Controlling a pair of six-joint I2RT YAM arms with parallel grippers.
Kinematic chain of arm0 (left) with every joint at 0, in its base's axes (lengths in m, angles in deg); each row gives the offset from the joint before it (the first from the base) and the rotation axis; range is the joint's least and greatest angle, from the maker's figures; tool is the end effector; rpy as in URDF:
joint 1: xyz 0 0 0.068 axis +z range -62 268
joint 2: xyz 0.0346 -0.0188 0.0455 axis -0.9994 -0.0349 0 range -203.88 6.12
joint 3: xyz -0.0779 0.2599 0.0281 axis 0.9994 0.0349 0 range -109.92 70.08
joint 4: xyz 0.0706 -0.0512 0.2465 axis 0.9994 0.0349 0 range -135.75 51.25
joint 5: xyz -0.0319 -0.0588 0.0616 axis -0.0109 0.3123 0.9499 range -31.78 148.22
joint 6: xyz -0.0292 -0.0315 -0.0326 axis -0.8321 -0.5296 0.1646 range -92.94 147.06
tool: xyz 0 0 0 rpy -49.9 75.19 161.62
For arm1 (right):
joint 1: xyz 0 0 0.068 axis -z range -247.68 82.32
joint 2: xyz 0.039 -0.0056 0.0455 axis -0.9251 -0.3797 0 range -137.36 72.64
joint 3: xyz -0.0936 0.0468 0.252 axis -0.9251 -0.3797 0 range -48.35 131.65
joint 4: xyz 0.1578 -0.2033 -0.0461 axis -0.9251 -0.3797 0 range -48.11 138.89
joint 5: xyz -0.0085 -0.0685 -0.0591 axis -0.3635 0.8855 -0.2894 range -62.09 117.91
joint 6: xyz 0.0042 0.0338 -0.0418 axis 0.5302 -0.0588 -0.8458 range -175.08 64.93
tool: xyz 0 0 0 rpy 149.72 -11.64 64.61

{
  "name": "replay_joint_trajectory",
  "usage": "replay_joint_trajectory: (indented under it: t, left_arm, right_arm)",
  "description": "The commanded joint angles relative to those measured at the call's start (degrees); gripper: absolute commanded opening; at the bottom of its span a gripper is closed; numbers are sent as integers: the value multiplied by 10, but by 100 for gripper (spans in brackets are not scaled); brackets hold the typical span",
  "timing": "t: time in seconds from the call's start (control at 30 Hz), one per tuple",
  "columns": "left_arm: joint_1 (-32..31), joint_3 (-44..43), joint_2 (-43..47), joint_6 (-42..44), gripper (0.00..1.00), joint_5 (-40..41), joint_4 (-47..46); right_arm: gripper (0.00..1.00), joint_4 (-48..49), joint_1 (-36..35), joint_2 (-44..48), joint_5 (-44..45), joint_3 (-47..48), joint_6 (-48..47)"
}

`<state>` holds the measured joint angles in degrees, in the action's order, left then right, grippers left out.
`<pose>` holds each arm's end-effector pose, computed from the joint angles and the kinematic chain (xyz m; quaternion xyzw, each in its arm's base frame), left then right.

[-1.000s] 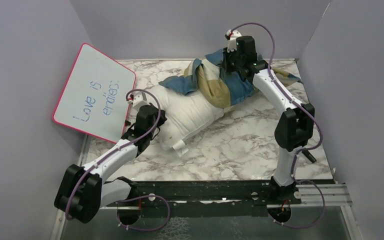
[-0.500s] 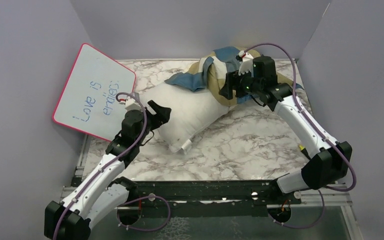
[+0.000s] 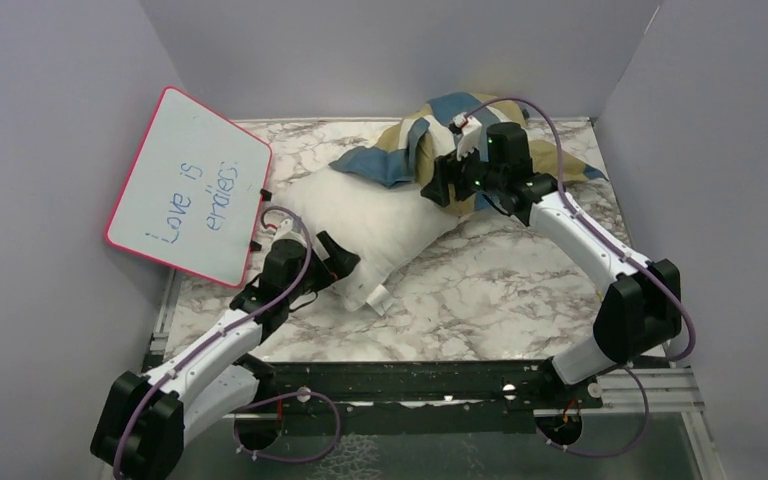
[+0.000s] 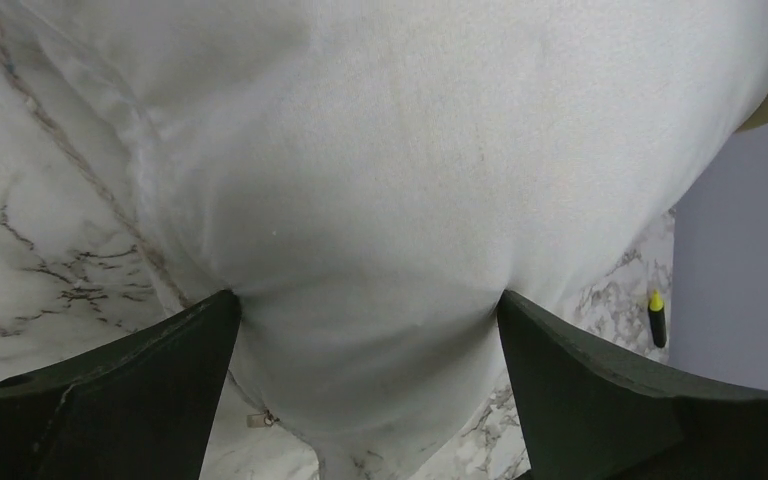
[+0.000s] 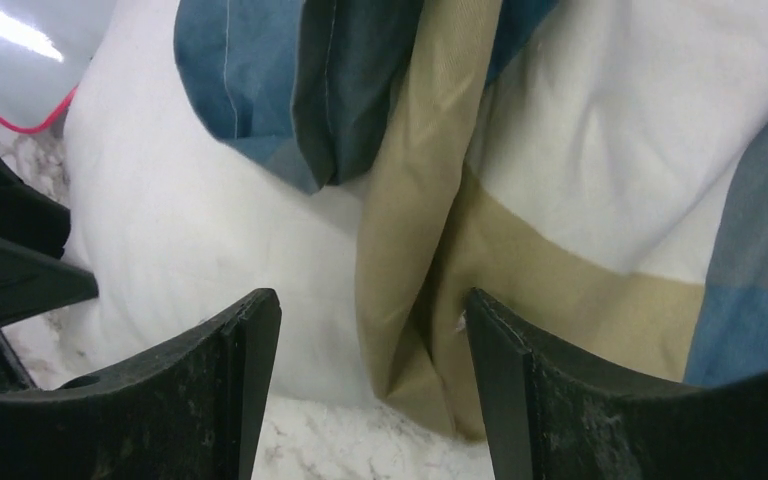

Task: Put the pillow into the pillowcase
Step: Stuff the pillow into the pillowcase.

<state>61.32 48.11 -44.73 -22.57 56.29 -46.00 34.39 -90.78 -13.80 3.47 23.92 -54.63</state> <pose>0.1720 -0.0878 0.1999 -0.1626 0.8444 -0.3267 0.3923 0.3153 0.1506 0.3242 -0.2710 0.8031 0.2800 0.4508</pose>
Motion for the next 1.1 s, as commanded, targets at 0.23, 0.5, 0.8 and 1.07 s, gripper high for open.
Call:
replay_joint_trajectory:
  t: [0.23,0.5,0.8,1.07]
  left_arm:
    - [-27,-9,-134,-47,60,7,-206]
    - [-53,-89,-221,-76,0,63,-243]
    - [-55,-128,-228,-65,0,164,-248]
    - [-42,-136,-214,22,4,151,-235]
  right_arm:
    - [23,33,-71,-41,15,43,-49]
    - [0,9,-176,-45,-58,59,-15]
    - [7,-62,-199,-20,94,14,-107]
    - [6,9,-150,53,86,-59,-57]
